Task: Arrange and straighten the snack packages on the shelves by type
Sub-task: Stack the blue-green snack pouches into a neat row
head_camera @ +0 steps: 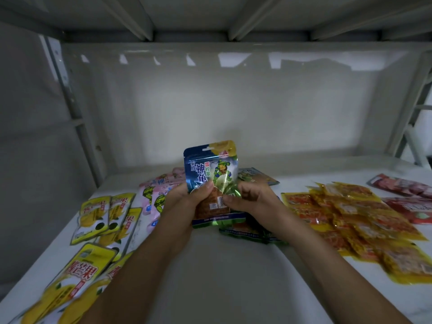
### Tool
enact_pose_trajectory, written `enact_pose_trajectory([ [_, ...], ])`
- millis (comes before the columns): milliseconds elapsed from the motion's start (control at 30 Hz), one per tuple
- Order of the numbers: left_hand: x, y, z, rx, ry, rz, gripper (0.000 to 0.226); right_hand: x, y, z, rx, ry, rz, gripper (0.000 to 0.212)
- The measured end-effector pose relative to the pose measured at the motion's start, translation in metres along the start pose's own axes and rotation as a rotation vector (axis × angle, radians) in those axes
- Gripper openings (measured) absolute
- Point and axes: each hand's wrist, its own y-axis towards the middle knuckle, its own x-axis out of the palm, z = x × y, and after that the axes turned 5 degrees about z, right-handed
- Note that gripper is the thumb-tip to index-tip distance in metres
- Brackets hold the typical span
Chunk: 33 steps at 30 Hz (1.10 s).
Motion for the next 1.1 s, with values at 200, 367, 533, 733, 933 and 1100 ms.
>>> enact_pose_trajectory([
  [200, 0.004, -0.003, 0.002, 0.005, -0.005, 0.007, 0.020, 0.001, -0.002, -0.003, 0.069, 0.044, 0.042, 0.021],
  [367, 0.007, 0.001, 0.003, 0.001, -0.016, 0.084, 0.030, 0.002, -0.003, 0.000, 0.049, -0.037, 0.022, 0.079],
  [533, 0.005, -0.001, 0.002, 0.068, 0.071, 0.045, 0.025, 0.003, -0.005, -0.013, 0.111, 0.114, 0.025, 0.023],
  [733, 0.007, -0.001, -0.004, 0.080, 0.108, 0.026, 0.015, 0.000, 0.000, -0.007, 0.015, 0.103, 0.238, 0.038],
  [933, 0.008, 0.002, -0.002, 0.056, 0.037, 0.095, 0.022, 0.005, -0.002, -0.009, 0.074, 0.100, 0.170, 0.035],
  [1100, 0.005, 0.001, -0.005, 0.124, 0.123, 0.074, 0.024, 0.004, -0.007, -0.021, 0.101, 0.165, 0.150, 0.017],
])
